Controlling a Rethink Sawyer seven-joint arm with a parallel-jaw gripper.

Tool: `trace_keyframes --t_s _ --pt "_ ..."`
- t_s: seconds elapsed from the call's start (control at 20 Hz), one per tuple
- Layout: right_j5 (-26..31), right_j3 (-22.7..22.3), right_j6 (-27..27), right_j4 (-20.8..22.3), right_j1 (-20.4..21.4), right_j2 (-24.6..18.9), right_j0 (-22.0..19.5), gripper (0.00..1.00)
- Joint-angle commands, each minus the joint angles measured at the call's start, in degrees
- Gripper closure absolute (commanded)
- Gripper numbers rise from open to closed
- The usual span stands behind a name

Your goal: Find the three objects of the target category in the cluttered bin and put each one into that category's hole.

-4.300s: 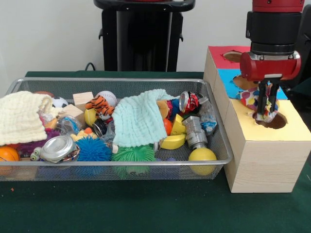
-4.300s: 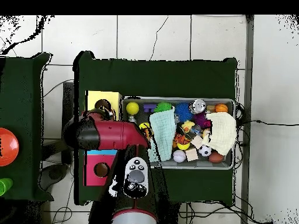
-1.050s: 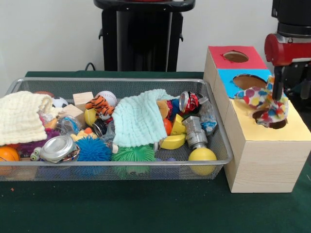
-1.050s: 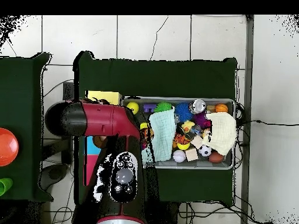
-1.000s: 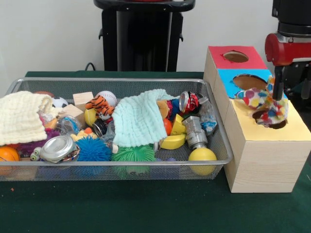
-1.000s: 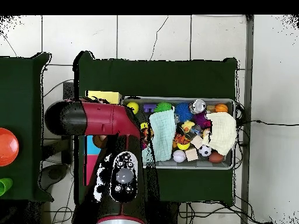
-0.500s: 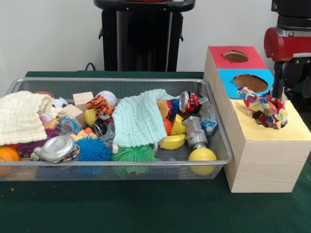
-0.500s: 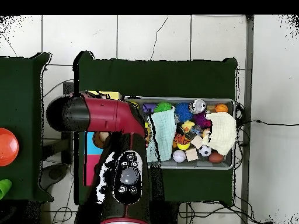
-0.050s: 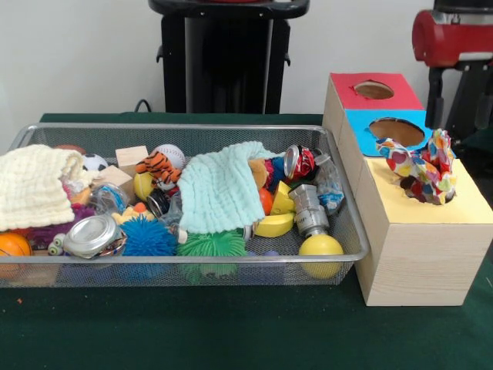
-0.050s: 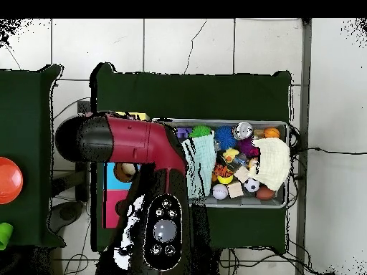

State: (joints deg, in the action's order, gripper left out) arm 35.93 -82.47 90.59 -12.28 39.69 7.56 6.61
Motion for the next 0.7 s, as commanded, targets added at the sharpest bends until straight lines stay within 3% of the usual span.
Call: trace_keyframes --t_s 0.05,0.5,0.55,0.7 --pt "7.9 -6.5 11.0 0.4 2.1 0.4 -0.9 0.00" --pt "8.1 -7.9 11.8 1.1 2.8 1.9 0.7 0.00" --pt "8.1 -7.9 11.7 1.2 2.8 2.1 0.8 1.00" --pt "7.3 -8.8 11.9 1.1 3.2 2.3 1.3 1.00"
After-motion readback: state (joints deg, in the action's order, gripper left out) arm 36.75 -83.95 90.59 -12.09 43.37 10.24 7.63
